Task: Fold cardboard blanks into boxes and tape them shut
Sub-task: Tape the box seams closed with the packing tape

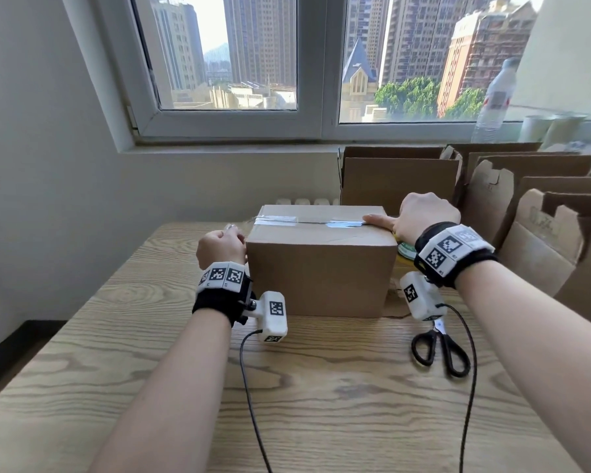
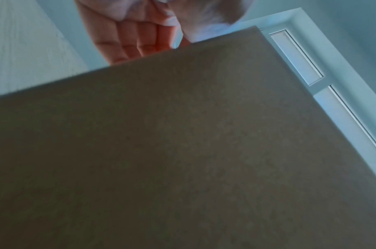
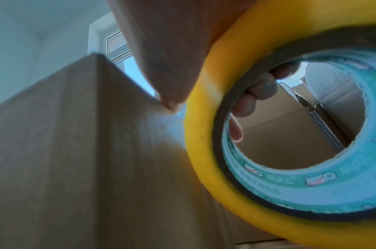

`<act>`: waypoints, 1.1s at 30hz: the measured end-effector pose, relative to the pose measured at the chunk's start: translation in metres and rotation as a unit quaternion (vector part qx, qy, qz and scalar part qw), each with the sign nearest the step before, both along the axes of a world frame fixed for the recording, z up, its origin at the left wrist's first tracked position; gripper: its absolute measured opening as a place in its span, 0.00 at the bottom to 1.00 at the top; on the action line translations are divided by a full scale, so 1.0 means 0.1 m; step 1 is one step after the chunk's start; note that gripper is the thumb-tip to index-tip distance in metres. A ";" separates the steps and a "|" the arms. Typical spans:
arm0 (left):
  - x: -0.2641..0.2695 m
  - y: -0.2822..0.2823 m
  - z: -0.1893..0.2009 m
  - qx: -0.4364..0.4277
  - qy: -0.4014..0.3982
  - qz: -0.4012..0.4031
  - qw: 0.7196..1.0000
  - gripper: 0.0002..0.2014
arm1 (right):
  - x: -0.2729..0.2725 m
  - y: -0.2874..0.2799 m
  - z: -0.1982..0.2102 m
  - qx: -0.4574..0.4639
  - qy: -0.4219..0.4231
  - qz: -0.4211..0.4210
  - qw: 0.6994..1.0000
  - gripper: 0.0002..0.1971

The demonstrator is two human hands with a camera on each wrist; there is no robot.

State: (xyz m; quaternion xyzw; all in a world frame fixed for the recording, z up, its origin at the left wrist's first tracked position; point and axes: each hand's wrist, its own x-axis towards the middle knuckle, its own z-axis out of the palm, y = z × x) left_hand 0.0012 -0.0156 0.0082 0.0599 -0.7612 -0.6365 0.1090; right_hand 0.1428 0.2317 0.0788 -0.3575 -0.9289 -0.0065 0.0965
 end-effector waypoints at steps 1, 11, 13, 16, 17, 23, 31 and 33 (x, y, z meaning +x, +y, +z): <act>-0.01 0.00 0.01 0.010 0.002 0.005 1.000 0.16 | 0.00 0.00 0.00 0.001 0.002 0.001 1.000 0.45; 0.05 -0.02 -0.03 -0.018 -0.036 -0.056 0.998 0.17 | 0.01 0.00 -0.01 -0.004 0.005 0.007 1.000 0.44; 0.05 -0.01 -0.05 -0.053 -0.073 -0.114 0.989 0.16 | 0.01 0.00 -0.01 -0.004 0.002 0.007 1.000 0.44; 0.11 -0.03 -0.06 -0.040 -0.115 -0.200 0.972 0.13 | 0.01 -0.01 0.00 0.001 -0.007 0.004 1.000 0.44; 0.10 -0.04 -0.09 -0.037 -0.135 -0.209 0.968 0.14 | 0.01 -0.01 0.00 0.001 -0.009 0.005 1.000 0.44; -0.16 -0.09 0.07 -0.085 -0.045 -0.186 0.978 0.07 | -0.03 0.00 -0.01 0.002 -0.009 0.011 1.000 0.44; -0.04 0.24 0.62 -0.344 -0.104 -0.248 0.899 0.29 | -0.06 0.00 -0.01 0.002 -0.017 0.011 1.000 0.44; -0.01 0.32 0.68 -0.402 -0.100 -0.244 0.877 0.26 | -0.06 0.02 -0.03 0.009 -0.014 0.016 1.000 0.43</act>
